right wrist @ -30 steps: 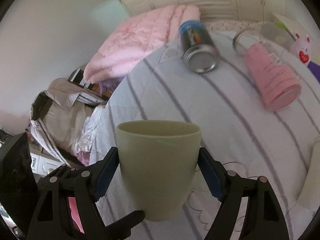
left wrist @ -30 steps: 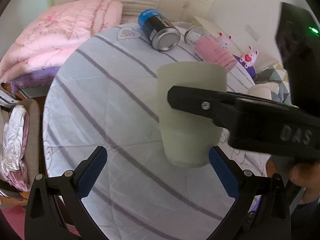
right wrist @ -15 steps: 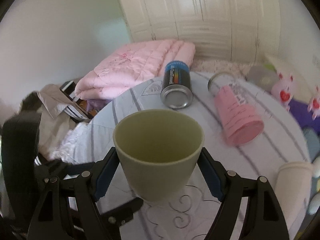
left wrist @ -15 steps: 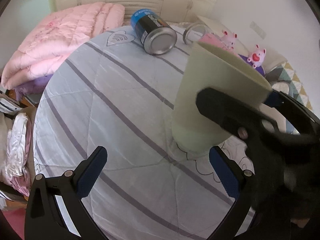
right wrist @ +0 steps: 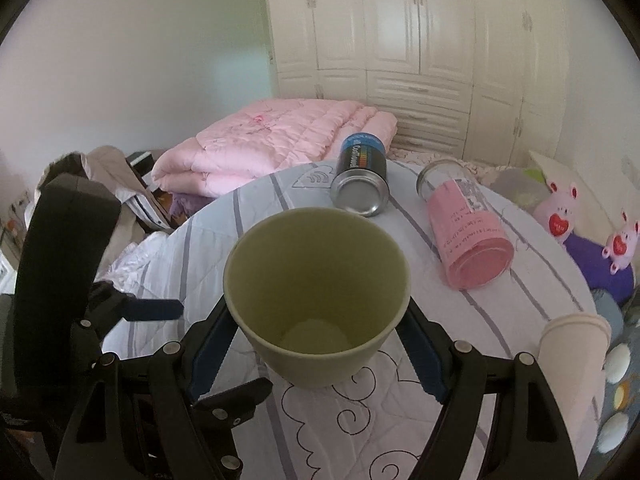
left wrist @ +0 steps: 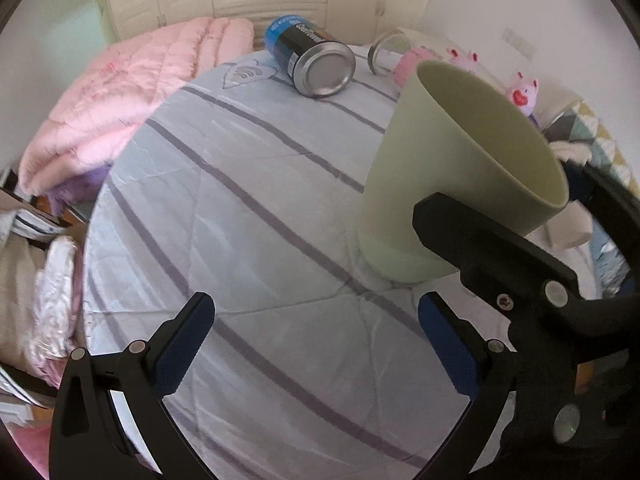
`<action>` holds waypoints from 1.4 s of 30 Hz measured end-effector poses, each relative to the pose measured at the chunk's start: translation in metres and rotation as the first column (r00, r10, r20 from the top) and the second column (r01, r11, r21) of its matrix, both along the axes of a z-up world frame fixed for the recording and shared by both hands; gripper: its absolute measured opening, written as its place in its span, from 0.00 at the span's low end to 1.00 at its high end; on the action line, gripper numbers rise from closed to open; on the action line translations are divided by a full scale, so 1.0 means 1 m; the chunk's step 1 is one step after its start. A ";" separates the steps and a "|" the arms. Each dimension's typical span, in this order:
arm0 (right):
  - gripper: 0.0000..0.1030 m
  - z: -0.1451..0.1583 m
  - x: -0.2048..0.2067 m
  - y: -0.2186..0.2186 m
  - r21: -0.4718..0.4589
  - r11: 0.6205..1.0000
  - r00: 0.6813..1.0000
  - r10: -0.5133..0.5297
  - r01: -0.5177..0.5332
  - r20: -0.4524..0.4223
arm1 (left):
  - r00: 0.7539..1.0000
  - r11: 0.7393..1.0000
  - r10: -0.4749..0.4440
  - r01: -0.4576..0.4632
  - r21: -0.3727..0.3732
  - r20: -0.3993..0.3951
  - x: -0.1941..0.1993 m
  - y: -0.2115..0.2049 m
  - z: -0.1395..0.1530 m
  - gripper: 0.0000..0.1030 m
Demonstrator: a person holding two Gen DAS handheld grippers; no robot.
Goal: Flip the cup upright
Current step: 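Rotate the held cup with the right gripper so its rim faces up, then lower the upright cup onto the table and open the right gripper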
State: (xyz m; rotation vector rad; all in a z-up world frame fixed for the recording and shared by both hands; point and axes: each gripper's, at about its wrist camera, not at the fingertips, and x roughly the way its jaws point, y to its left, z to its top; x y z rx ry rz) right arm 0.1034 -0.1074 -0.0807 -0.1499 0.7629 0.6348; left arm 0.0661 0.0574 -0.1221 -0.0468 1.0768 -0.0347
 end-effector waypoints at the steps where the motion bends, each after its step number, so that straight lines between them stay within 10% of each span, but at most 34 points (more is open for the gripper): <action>1: 0.78 0.000 -0.003 0.003 -0.013 1.000 1.000 0.008 -0.008 0.011 | 1.000 1.000 0.000 0.000 0.011 0.002 -0.001 0.000 0.000 1.00; 42: 0.79 0.028 -0.027 -0.005 -0.044 0.993 0.993 0.107 -0.105 0.040 | 0.999 0.999 -0.026 0.025 0.040 0.036 -0.014 -0.015 0.024 1.00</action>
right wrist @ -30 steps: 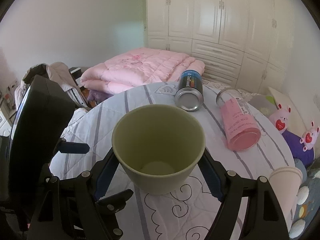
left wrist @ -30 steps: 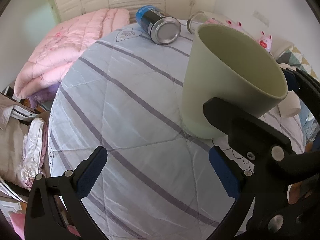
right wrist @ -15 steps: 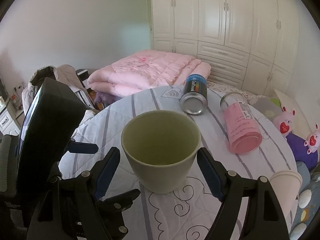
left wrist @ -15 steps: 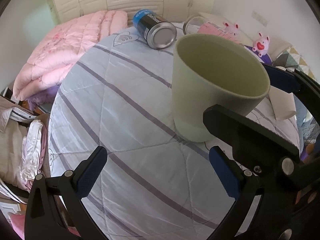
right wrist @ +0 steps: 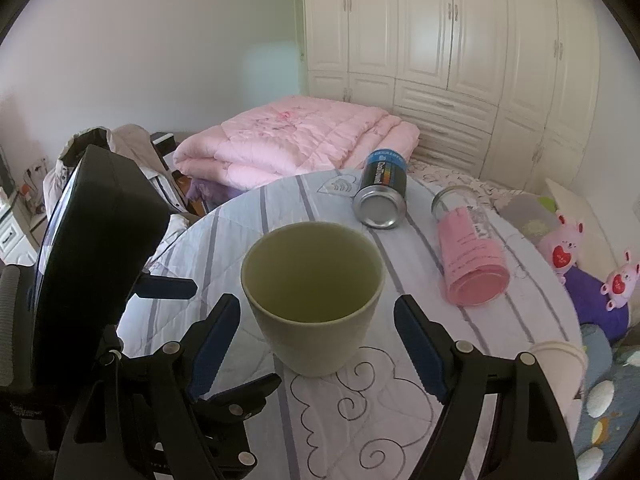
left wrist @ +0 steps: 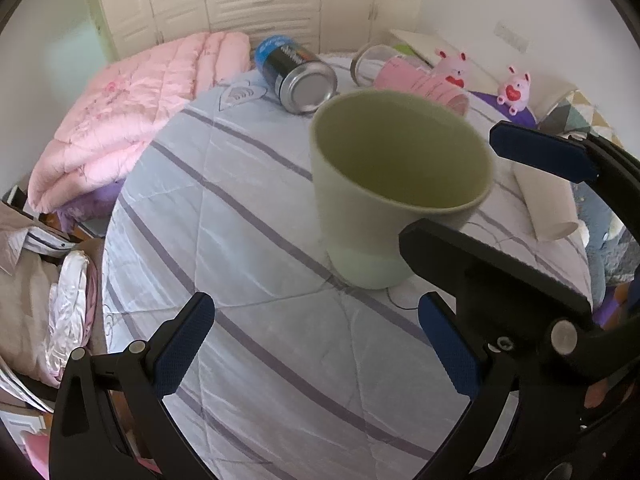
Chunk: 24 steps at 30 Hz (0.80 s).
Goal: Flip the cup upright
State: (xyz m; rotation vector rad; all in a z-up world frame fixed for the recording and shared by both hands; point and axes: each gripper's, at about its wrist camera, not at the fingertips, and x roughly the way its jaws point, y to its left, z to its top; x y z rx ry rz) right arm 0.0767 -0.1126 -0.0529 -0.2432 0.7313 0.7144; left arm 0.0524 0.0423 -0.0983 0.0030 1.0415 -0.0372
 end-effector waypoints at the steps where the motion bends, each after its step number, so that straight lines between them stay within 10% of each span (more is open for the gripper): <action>1: 0.79 0.002 -0.001 -0.001 0.000 1.000 1.000 0.000 0.000 0.007 | 1.000 1.000 -0.005 0.005 0.002 0.008 -0.002 -0.002 0.004 1.00; 17: 0.79 0.056 -0.030 -0.033 0.029 0.999 0.995 -0.041 0.038 0.091 | 0.980 0.998 -0.053 0.046 0.044 0.189 -0.036 -0.035 0.068 1.00; 24: 0.79 0.084 -0.041 -0.062 0.091 0.983 0.968 -0.173 0.158 0.182 | 0.929 0.995 -0.034 -0.005 0.103 0.368 -0.053 -0.046 0.098 1.00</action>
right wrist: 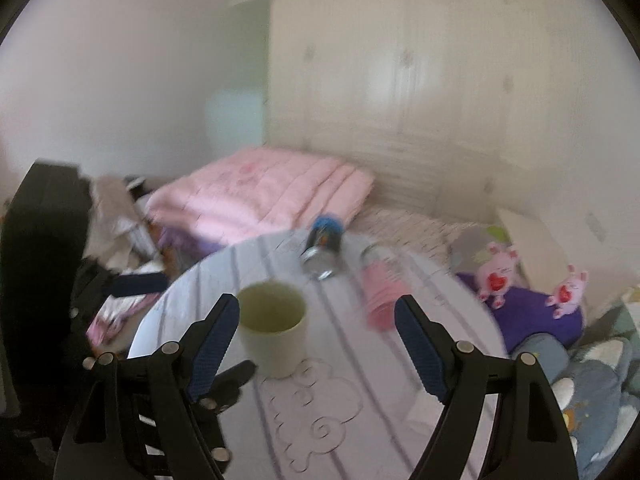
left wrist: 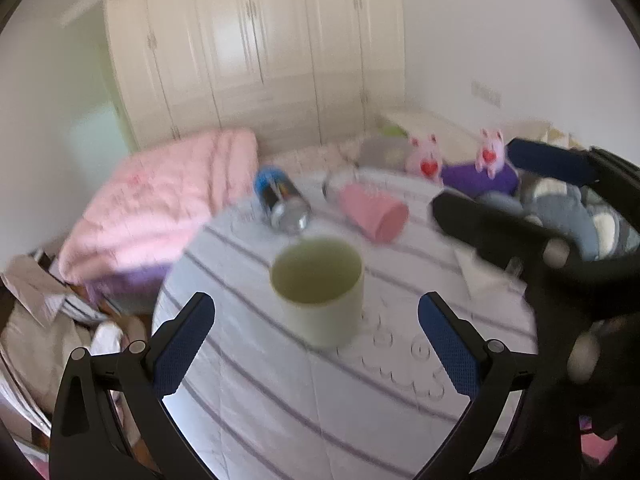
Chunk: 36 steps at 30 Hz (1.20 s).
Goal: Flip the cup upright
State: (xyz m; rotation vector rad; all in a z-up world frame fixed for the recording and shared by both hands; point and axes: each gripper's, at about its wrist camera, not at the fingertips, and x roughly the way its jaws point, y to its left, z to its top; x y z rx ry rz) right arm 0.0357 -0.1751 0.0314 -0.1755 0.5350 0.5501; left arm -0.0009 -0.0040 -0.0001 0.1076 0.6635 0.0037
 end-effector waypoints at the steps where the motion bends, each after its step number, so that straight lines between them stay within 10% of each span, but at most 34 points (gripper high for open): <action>1: 0.79 0.006 -0.004 -0.006 0.017 0.999 0.998 -0.034 0.033 0.054 | 1.000 1.000 0.001 -0.002 0.005 0.030 -0.002 -0.001 0.003 1.00; 9: 0.82 0.022 -0.022 -0.019 0.067 0.987 0.945 -0.161 0.148 0.283 | 0.990 1.000 0.012 -0.012 0.000 0.141 -0.007 -0.010 0.013 1.00; 36: 0.82 0.012 -0.017 -0.017 0.048 0.987 0.956 -0.159 0.152 0.248 | 0.986 1.000 0.030 -0.030 -0.006 0.164 -0.005 -0.012 0.005 1.00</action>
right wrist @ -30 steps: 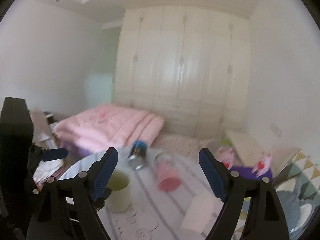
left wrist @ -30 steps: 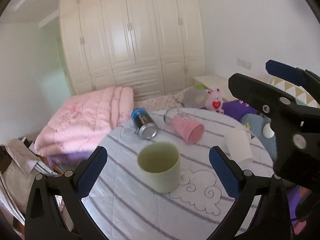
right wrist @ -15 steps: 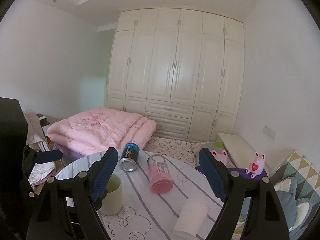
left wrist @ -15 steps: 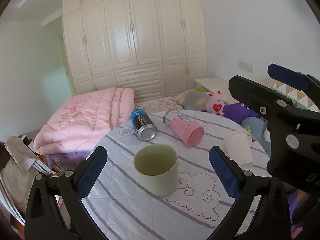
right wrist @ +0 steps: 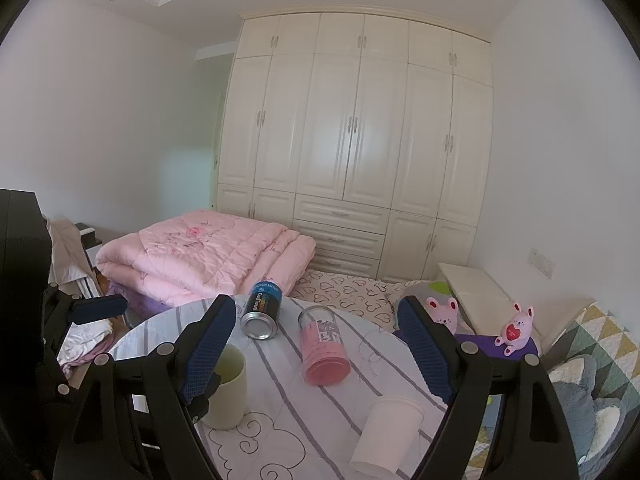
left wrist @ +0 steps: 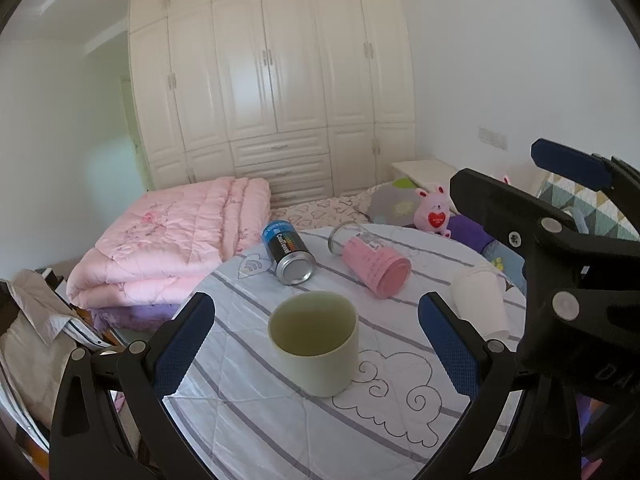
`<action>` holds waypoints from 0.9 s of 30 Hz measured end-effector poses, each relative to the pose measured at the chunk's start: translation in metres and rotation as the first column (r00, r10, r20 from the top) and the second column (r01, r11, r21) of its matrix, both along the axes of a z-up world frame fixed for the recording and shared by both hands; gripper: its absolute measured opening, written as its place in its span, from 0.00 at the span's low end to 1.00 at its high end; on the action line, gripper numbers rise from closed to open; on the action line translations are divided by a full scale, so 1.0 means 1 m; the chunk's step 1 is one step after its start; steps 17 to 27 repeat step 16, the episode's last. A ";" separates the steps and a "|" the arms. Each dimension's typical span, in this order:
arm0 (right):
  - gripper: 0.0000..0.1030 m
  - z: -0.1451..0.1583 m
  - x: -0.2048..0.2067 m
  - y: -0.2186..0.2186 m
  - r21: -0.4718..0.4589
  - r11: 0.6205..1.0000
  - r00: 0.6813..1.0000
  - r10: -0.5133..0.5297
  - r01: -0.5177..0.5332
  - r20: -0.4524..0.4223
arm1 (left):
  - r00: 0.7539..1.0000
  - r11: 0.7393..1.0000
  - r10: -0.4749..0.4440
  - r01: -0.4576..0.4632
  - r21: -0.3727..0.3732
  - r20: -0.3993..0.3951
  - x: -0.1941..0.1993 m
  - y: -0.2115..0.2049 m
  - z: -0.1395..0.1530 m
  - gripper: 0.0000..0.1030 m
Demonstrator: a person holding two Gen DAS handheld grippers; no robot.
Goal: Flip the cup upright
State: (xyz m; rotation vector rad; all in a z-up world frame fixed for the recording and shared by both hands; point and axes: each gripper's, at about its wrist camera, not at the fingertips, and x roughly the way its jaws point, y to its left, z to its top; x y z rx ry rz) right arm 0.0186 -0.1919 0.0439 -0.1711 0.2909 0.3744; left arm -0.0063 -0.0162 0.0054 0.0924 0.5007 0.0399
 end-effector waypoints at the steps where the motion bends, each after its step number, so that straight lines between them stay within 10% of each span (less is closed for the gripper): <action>1: 0.82 0.000 0.000 0.001 0.000 1.000 1.000 0.000 0.000 0.000 | 1.000 1.000 0.003 -0.003 -0.003 0.003 0.000 0.001 0.000 1.00; 27: 0.82 -0.004 0.008 0.002 -0.004 1.000 1.000 0.007 -0.008 -0.030 | 1.000 1.000 0.006 -0.006 -0.016 -0.030 0.007 0.007 -0.004 1.00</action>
